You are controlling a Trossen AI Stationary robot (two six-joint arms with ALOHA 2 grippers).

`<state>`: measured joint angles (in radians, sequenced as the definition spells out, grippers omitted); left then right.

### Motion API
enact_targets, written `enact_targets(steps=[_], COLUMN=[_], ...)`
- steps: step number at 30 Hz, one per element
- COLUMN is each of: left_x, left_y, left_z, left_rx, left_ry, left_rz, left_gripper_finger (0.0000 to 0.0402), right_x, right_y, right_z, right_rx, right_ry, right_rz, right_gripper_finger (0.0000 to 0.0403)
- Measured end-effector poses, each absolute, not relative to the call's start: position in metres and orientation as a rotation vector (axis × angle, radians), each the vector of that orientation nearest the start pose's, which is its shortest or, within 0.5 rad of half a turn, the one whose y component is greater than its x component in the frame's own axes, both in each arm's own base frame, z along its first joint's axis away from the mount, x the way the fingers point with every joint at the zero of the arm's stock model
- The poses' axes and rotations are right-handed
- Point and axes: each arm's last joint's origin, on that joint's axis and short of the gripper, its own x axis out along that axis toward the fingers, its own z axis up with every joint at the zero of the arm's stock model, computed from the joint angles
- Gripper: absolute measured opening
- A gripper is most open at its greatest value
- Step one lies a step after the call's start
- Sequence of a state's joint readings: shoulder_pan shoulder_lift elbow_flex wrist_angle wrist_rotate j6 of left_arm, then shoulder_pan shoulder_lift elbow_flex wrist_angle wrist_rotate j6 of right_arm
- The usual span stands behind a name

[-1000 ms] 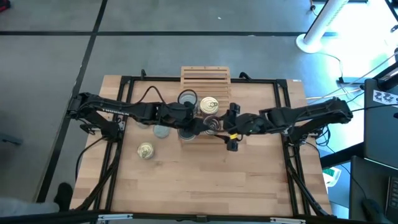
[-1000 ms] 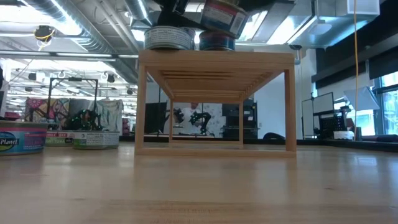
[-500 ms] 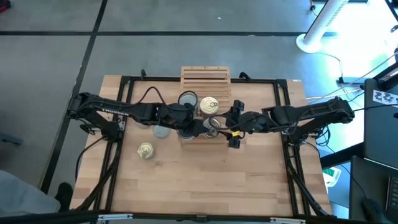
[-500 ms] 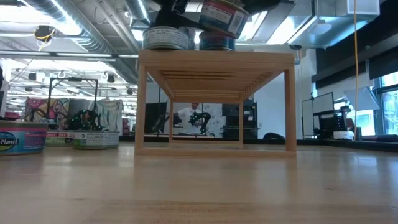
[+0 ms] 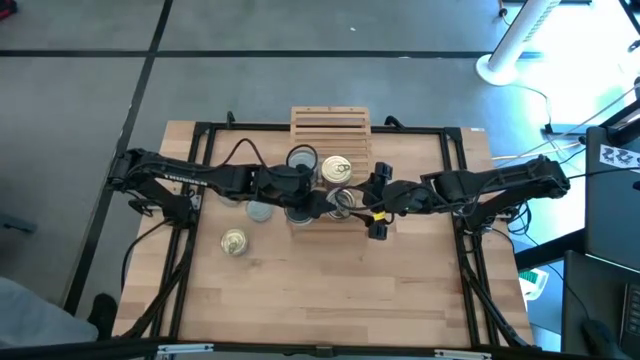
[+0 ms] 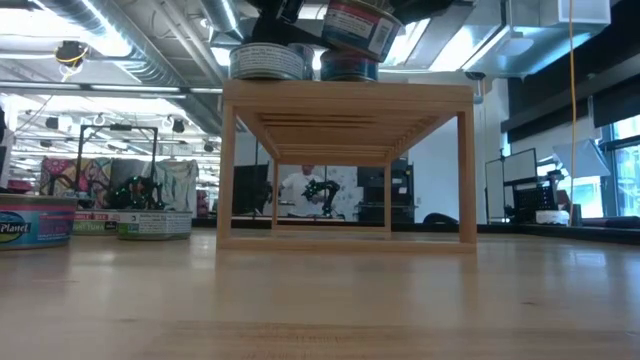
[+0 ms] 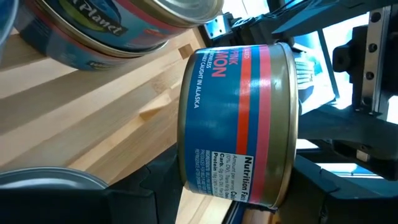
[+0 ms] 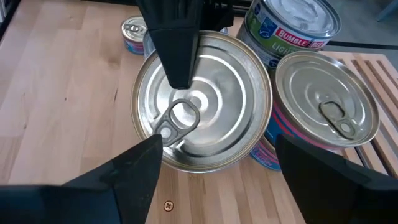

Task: Stack canned seafood by type on shelf
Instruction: Put the blue tuna can on the shelf

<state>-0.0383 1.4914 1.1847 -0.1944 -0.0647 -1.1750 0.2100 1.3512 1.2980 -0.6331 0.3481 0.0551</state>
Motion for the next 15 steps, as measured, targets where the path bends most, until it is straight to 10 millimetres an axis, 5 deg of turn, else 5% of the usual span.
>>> enact_targets(steps=[15], left_x=[0.3355], left_y=[-0.0101], left_z=[0.3037], left_rx=[-1.101], left_ry=[0.422], left_rz=[0.313], left_gripper_finger=[0.0196], right_x=[0.2807], right_y=[0.0511], right_z=[0.3471], right_rx=[-0.147], right_ry=[0.656], right_rz=[-0.143], right_gripper_finger=[0.0312])
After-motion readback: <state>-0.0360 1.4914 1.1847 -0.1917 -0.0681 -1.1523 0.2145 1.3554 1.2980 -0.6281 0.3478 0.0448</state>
